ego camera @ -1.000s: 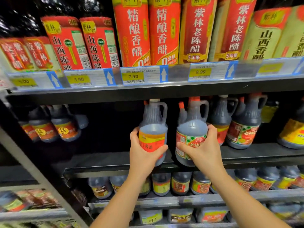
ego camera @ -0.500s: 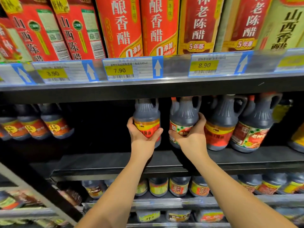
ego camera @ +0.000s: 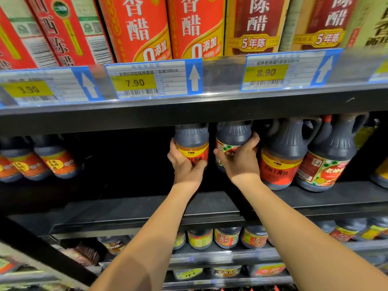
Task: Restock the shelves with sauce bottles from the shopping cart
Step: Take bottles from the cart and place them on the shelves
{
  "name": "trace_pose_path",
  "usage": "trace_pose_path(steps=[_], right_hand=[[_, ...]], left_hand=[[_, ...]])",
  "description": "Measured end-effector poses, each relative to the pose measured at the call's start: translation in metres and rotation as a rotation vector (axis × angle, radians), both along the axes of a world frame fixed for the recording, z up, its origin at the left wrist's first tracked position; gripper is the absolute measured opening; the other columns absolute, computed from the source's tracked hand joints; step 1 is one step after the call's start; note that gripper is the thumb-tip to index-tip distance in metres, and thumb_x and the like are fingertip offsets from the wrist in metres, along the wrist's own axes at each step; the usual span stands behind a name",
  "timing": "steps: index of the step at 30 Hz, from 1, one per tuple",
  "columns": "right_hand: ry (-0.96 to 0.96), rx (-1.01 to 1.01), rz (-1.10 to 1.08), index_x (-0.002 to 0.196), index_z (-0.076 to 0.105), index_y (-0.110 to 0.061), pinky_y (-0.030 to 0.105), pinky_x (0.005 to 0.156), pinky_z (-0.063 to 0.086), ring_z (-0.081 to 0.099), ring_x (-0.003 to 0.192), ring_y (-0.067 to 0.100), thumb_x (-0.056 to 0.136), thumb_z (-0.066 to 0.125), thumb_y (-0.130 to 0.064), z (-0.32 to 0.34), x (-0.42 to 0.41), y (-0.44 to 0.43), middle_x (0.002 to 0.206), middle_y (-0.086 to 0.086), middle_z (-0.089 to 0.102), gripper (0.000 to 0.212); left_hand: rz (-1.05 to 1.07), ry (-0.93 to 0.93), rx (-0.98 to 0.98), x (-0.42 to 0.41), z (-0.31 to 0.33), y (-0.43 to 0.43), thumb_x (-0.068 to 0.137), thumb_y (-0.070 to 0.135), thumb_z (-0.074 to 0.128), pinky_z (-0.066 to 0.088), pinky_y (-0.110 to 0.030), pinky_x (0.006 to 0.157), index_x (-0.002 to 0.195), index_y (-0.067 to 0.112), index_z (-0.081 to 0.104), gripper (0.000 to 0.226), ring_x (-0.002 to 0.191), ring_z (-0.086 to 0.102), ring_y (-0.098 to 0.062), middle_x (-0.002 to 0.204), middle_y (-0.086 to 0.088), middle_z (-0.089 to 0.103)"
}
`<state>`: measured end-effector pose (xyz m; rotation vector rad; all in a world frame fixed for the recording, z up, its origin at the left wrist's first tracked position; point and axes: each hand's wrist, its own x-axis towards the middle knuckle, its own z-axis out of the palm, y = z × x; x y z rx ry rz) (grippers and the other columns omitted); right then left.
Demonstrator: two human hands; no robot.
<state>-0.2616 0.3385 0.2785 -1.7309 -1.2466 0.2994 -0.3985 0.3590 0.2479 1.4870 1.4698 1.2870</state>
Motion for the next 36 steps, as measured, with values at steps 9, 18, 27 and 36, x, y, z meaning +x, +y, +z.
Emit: trace_pose_path(steps=[9,18,27,36], right_hand=[[-0.187,-0.151,-0.082,0.143,0.014,-0.002,0.039,0.079,0.049,0.064,0.1,0.041,0.079,0.07,-0.057,0.01,0.002,0.0,0.117,0.025,0.062,0.101],[-0.066,-0.216,-0.041,0.149,0.002,0.004,0.038,0.093,0.045,0.056,0.12,0.037,0.081,0.073,-0.05,0.017,0.001,0.006,0.134,0.023,0.054,0.112],[-0.006,-0.295,-0.081,0.147,0.007,0.0,0.039,0.094,0.046,0.057,0.119,0.038,0.075,0.078,-0.051,0.018,-0.005,0.0,0.134,0.022,0.054,0.113],[-0.106,-0.042,0.02,0.123,0.035,-0.007,0.026,0.06,0.039,0.059,0.081,0.021,0.081,0.071,-0.048,0.012,0.002,-0.093,0.087,0.001,0.059,0.069]], left_hand=[[0.046,0.096,0.047,0.006,0.007,-0.001,0.081,0.017,0.078,0.033,-0.022,0.099,0.151,0.019,0.005,0.101,0.134,0.039,-0.026,0.152,-0.008,0.015],[0.096,0.131,0.056,0.007,0.019,0.002,0.07,0.02,0.088,0.043,-0.029,0.093,0.142,0.016,0.019,0.1,0.126,0.049,-0.028,0.146,-0.009,0.03],[0.065,0.316,-0.123,-0.003,0.031,0.0,0.06,0.043,0.089,0.05,-0.049,0.095,0.135,0.019,0.018,0.106,0.124,0.049,-0.033,0.138,-0.006,0.03],[-0.071,0.275,0.101,-0.02,0.018,-0.077,0.072,0.038,0.084,0.049,-0.043,0.096,0.144,0.02,0.023,0.097,0.129,0.043,-0.028,0.143,-0.007,0.03]])
